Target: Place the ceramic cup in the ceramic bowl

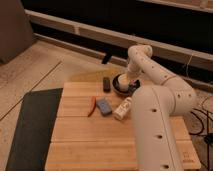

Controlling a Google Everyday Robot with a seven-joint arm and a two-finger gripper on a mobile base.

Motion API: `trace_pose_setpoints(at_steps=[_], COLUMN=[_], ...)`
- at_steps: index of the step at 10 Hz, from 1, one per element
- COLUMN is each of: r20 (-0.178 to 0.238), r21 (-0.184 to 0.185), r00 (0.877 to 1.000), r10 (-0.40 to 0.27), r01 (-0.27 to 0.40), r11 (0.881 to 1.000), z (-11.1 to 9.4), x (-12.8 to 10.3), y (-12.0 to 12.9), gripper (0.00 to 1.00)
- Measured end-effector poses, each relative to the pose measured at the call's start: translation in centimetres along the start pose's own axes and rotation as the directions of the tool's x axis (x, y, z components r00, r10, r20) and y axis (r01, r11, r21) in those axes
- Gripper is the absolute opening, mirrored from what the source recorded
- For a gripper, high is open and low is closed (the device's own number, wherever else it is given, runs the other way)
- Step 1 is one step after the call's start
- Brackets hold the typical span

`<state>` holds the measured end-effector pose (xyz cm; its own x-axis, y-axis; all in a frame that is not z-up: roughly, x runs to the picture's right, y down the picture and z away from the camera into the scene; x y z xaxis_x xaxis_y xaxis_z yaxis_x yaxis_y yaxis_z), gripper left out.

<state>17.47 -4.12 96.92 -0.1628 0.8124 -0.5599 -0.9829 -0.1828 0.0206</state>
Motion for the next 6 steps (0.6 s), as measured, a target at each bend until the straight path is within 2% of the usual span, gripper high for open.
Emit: trace_pose_setpoints(at_steps=[2,3,6], r20=[0.0,0.0,-0.001], r21=[0.0,0.0,0.001], r00=[1.0,1.0,1.0], r10=[0.0,0.0,0.0], r01=[0.0,0.0,0.0], r11=[1.0,1.0,1.0], z=[0.0,0.01,0.07], x=[0.0,0.0,0.02], y=[-0.01,-0.01,-0.03], gripper=[0.7,0.77,0.8])
